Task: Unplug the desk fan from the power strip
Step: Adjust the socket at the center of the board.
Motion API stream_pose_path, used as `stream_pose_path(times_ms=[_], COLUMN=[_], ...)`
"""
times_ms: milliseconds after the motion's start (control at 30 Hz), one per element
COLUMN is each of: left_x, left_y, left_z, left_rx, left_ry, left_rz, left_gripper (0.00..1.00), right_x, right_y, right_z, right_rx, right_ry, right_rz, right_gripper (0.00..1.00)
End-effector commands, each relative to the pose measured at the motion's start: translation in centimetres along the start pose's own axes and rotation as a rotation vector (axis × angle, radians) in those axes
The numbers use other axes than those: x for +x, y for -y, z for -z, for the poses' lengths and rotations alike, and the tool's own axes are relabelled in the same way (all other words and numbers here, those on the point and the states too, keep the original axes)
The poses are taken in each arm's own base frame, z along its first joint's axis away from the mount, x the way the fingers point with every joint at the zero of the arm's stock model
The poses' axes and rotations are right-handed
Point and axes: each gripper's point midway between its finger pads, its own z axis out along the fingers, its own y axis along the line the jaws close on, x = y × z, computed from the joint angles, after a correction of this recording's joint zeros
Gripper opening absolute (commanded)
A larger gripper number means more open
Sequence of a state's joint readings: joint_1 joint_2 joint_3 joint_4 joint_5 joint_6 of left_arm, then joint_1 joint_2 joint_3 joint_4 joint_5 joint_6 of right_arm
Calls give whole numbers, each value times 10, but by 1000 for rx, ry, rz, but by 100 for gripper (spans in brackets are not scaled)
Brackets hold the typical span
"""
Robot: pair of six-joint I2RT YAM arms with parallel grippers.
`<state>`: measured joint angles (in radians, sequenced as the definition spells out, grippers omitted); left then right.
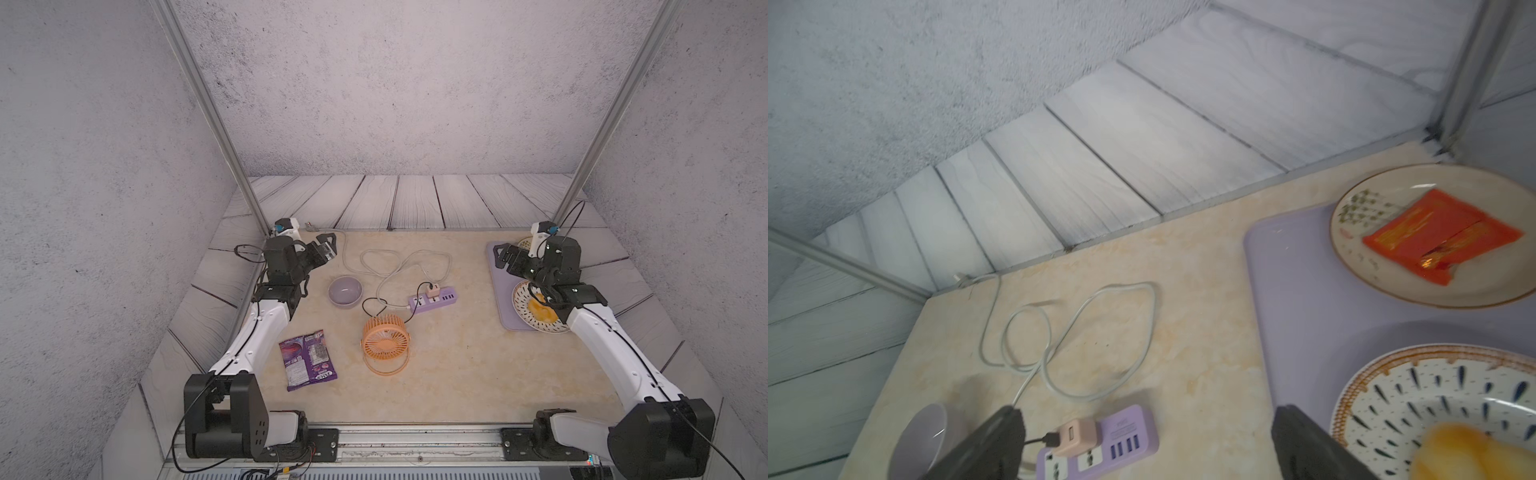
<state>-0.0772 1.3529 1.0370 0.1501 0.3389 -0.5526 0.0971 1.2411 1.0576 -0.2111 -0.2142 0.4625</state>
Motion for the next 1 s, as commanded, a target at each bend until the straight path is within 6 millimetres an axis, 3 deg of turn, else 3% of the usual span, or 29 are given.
stream_pose_path(times_ms=[0,233,267,300,433,600,767,967], left_x=[41,84,92,98,125,156,184,216], left_y=[30,58,60,64,72,76,76,72], left_z=[-11,-39,-43,-46,-59,-73,-83,-97], left_rx=[109,200,201,208,225,220,168,115], left_ry=[-206,-415,-444,-467,-564,-651,-732,-803], left_rz=[-87,-151,-169,-187,-242,-324,-447,-551], left_gripper=[90,84,86,97,100,82,72,69], right_x=[44,66,69,71,82,95,105,105], right_y=[-12,-19,-19,-21,-30,-27,-25,-32], right_z=[4,15,17,17,21,25,29,43], right_rx=[-97,-159,-166,-177,-234,-234,-238,-260], right_ry=[-192,-223,-228,-234,-293,-317,-326,-299], right_rz=[-73,-82,-89,-97,-107,-106,-114,-92], right_gripper=[96,96,99,99,99,93,91,90])
